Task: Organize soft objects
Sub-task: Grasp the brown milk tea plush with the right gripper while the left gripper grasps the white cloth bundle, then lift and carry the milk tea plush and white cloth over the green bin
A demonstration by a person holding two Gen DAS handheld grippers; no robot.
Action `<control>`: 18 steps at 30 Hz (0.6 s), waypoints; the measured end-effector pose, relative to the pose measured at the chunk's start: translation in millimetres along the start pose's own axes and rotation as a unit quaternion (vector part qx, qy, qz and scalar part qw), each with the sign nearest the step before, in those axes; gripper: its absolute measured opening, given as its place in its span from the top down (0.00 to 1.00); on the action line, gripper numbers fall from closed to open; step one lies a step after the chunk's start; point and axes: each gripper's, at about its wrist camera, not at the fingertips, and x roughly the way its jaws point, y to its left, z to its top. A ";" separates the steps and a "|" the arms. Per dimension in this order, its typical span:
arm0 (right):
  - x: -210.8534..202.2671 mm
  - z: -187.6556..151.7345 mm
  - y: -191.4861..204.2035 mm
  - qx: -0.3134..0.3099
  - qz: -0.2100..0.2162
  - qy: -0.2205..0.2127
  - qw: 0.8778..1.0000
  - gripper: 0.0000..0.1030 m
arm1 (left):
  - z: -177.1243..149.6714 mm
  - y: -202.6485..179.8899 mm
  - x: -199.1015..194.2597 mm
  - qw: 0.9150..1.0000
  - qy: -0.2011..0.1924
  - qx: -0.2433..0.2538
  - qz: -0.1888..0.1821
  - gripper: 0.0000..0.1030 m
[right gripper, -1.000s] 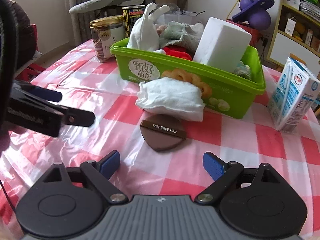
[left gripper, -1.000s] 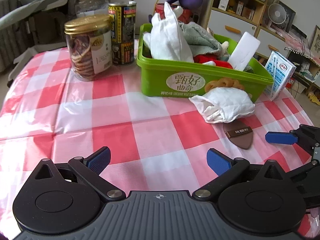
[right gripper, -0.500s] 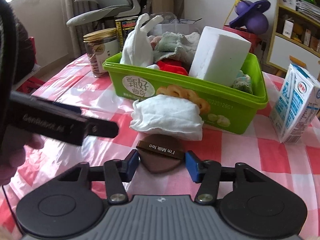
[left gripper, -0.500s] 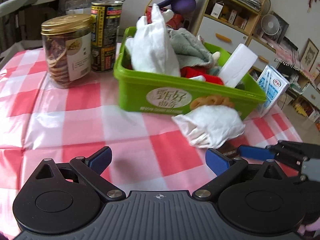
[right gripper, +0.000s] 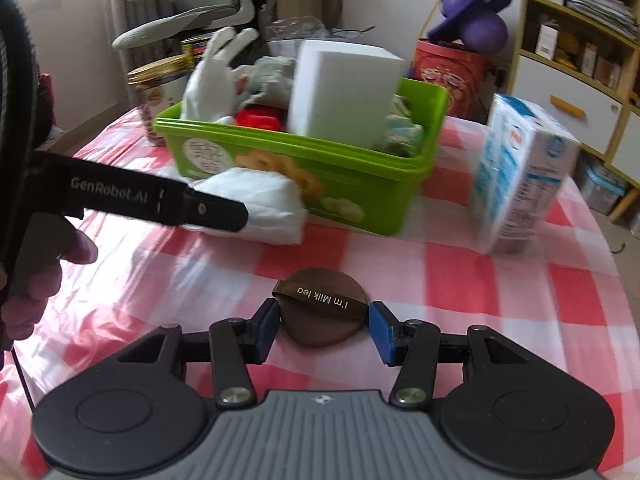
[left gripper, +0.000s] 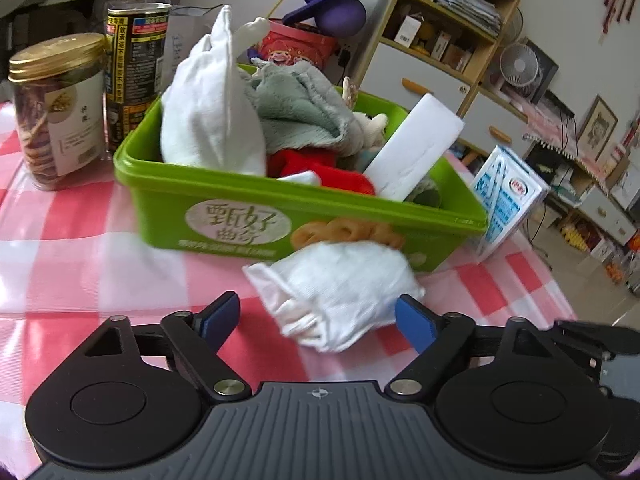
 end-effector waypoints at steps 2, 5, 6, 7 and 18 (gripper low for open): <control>-2.1 -1.1 -5.8 0.006 -0.001 0.000 1.000 0.69 | 0.9 -2.5 2.3 1.000 -0.002 -0.006 -0.004 0.28; -4.0 -2.4 -9.4 0.009 0.001 0.001 1.000 0.69 | 1.4 -6.1 4.6 1.000 -0.003 -0.008 -0.005 0.41; -3.8 -2.4 -10.1 0.009 0.002 0.001 1.000 0.69 | 1.8 -6.9 5.0 1.000 -0.002 -0.009 -0.005 0.47; -4.0 -3.0 -10.5 0.009 0.002 0.001 1.000 0.69 | 2.0 -7.6 4.9 1.000 -0.001 -0.010 -0.006 0.53; -2.7 2.9 -14.5 0.032 0.009 0.008 0.999 0.69 | 7.0 -11.8 -6.9 1.000 0.015 -0.019 0.008 0.84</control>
